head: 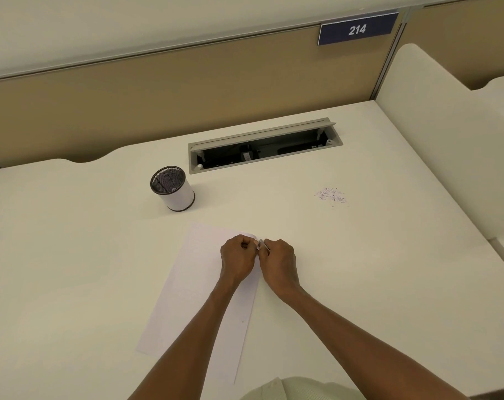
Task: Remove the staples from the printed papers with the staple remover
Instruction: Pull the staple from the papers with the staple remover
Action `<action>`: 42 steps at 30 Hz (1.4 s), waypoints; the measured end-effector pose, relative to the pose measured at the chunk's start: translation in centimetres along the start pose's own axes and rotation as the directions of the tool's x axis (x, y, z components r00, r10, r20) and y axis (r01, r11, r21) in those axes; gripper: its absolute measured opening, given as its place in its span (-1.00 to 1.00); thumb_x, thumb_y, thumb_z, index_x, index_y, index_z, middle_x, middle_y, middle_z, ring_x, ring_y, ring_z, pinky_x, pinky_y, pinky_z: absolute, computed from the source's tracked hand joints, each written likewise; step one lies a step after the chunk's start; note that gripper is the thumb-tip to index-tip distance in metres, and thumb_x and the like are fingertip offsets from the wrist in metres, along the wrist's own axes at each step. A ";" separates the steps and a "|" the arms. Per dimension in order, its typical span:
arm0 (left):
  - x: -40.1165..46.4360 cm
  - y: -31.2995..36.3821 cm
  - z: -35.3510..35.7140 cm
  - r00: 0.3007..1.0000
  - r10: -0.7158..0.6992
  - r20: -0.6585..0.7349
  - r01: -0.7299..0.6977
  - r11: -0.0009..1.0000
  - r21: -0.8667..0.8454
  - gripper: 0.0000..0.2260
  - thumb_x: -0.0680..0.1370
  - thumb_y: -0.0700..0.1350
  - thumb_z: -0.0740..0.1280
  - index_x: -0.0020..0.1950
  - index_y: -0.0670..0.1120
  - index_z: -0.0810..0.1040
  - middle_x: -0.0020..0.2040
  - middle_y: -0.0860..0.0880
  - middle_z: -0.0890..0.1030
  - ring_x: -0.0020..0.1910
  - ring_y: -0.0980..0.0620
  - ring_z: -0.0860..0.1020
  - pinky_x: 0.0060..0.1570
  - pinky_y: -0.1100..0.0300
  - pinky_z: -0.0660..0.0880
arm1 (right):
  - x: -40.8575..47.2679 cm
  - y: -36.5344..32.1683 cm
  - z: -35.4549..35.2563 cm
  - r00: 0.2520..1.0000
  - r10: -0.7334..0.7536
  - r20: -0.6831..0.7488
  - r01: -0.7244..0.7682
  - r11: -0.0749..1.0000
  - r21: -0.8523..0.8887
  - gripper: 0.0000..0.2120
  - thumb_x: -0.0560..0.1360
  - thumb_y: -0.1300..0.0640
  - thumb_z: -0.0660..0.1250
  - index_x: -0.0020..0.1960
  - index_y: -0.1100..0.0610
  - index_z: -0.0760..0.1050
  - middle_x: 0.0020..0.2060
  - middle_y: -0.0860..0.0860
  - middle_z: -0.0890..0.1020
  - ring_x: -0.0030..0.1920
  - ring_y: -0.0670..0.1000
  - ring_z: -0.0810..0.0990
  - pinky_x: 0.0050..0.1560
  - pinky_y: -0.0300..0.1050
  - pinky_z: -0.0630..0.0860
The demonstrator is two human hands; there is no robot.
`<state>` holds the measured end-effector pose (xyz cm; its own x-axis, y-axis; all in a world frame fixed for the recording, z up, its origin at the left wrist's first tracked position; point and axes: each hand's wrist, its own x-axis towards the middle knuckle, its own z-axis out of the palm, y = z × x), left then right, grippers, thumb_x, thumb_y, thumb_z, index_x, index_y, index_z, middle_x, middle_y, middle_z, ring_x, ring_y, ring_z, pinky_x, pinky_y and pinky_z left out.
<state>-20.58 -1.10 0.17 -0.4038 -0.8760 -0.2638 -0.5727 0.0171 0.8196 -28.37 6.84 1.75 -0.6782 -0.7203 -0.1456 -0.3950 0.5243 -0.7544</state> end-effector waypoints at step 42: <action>-0.2 1.4 -1.2 0.983 -0.172 0.068 0.184 0.930 -0.318 -0.78 0.59 -0.09 0.40 -0.20 -0.16 0.70 -0.23 -0.11 0.71 -0.17 -0.04 0.68 0.10 -0.07 0.64 | 4.0 0.7 -2.1 0.995 -0.024 0.097 -0.006 0.956 0.292 -0.77 0.42 0.15 0.43 0.04 0.02 0.48 -0.24 -0.17 0.60 -0.30 -0.21 0.53 -0.26 -0.30 0.40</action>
<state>-20.44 -1.44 2.04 -0.3473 -0.8310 -0.4346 -0.3798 -0.2991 0.8754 -32.64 5.25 1.95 -0.6052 -0.7733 -0.1891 -0.1927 0.3728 -0.9077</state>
